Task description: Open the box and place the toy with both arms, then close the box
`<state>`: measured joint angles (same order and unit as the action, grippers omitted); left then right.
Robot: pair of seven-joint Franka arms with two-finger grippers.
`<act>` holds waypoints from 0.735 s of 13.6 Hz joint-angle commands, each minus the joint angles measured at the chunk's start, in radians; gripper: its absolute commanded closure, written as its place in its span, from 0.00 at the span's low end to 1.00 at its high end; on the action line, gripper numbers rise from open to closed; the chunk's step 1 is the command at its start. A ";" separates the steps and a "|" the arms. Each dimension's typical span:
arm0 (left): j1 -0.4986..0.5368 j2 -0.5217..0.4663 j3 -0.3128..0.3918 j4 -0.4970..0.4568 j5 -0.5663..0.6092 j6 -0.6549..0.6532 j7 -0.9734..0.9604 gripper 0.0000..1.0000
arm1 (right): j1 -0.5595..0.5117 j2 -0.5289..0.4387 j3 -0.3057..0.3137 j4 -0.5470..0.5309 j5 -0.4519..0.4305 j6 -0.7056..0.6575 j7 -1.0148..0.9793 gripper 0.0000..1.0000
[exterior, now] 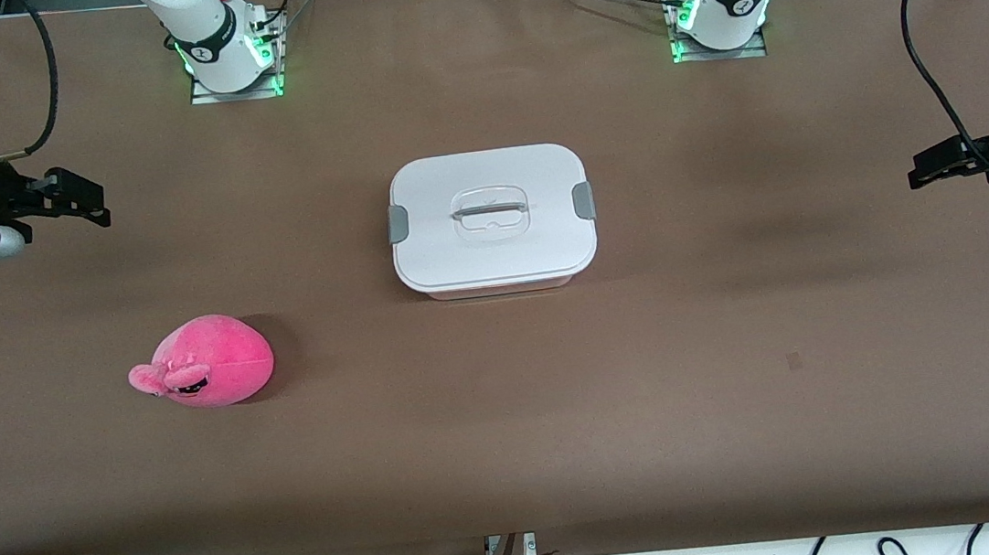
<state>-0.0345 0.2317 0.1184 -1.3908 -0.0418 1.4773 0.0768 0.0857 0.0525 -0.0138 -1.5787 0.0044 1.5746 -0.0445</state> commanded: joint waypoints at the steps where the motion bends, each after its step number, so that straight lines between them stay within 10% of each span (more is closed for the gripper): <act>1: 0.001 -0.005 0.000 0.004 0.007 -0.012 -0.009 0.00 | 0.003 -0.013 0.005 0.006 -0.014 -0.022 0.015 0.00; 10: -0.044 -0.002 -0.008 0.003 0.005 -0.014 -0.006 0.00 | 0.003 -0.014 0.006 0.006 -0.014 -0.025 0.012 0.00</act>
<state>-0.0459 0.2317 0.1123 -1.3909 -0.0420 1.4747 0.0763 0.0858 0.0525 -0.0094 -1.5786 0.0042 1.5696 -0.0441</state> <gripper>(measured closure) 0.000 0.000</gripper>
